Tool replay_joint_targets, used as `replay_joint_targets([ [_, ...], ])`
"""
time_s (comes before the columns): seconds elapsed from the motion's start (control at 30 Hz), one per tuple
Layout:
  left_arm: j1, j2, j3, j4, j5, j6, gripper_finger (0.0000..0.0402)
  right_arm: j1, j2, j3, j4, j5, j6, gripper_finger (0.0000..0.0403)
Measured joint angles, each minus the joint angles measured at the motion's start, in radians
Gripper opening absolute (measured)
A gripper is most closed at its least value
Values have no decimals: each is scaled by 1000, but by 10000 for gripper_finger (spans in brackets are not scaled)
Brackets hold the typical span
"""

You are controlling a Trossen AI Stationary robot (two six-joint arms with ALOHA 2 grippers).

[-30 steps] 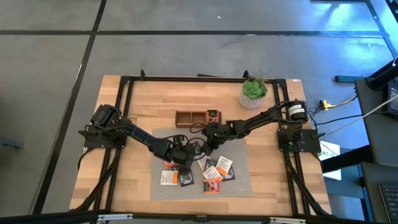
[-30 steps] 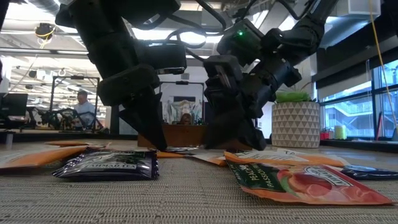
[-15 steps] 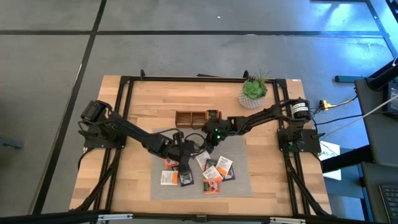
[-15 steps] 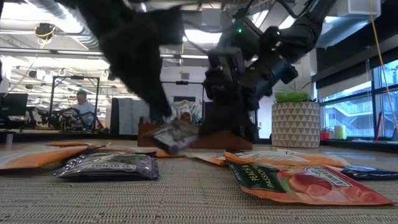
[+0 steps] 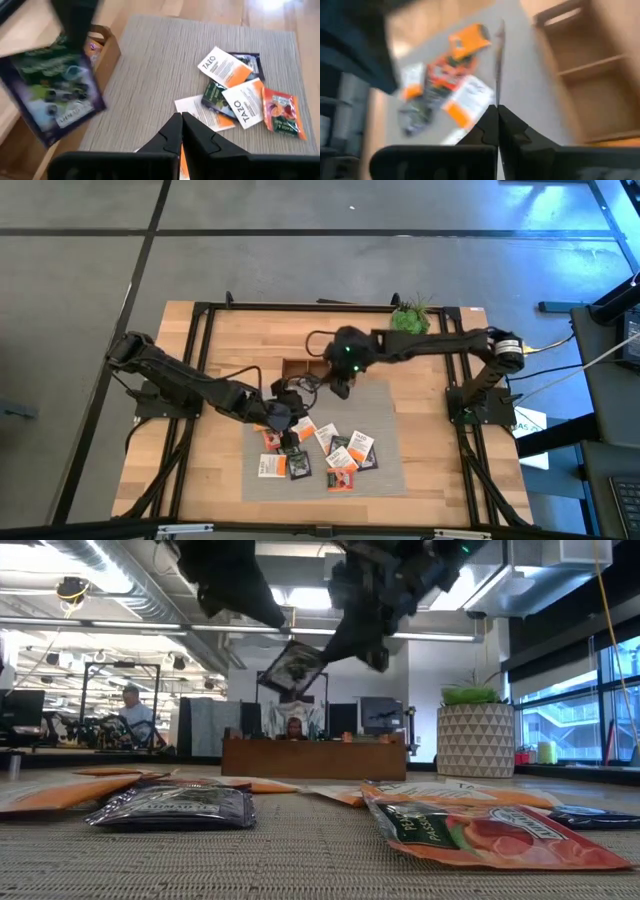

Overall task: Pick & Place Tea
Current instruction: Put the blue tea bag into the middle section of the wooden organizer

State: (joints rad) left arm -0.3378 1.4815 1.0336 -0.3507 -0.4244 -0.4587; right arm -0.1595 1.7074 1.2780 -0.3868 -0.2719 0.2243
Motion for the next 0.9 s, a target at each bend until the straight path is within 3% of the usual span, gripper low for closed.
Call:
replay_joint_targets([
  [0.23,-2,0,0,-34,3,-24,9,-69,63,166,-297,161,-273,1],
  [0.5,-9,0,0,-50,16,-36,8,-122,104,174,-303,169,-387,0],
  [0.9,-8,0,0,-50,15,-37,7,-125,189,174,-294,182,-419,5],
])
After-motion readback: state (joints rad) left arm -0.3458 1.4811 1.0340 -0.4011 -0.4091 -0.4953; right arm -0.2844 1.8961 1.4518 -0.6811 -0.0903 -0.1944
